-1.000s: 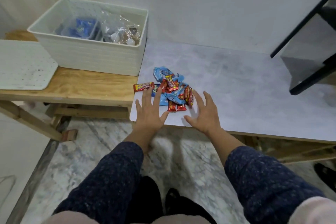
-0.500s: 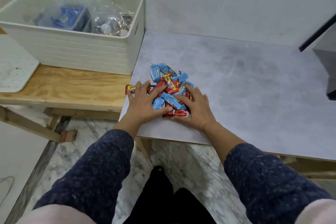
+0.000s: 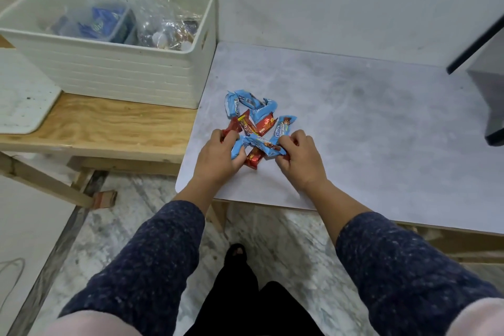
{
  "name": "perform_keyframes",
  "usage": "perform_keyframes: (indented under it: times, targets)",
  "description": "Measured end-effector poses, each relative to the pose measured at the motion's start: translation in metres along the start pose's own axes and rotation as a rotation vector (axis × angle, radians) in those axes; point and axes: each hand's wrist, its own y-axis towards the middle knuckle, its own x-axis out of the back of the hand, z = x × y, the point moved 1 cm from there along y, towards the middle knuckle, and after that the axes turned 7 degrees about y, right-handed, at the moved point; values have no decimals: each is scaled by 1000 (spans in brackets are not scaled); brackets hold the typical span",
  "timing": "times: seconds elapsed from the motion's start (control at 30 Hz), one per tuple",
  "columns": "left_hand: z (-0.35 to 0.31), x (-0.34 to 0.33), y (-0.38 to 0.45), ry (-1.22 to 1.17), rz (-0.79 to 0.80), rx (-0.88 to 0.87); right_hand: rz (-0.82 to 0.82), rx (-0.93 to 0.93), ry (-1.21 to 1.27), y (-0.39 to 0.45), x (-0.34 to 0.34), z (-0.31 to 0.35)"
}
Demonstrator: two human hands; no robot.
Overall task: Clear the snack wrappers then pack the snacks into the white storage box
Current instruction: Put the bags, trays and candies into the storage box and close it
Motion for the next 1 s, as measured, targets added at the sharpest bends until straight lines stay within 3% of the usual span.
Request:
perform_keyframes:
  times: [0.43,0.73,0.83,1.0]
  targets:
    - [-23,100,26,-64,-193,-82,-50,-41,3,37,85,39]
    - [22,188,123,-76,-354,-121,-215,71,100,167,94,149]
    - [63,210,157,-81,-320,-100,-202,103,131,211,73,185]
    - [131,222,196,8,-100,7,-42,111,156,258,24,232]
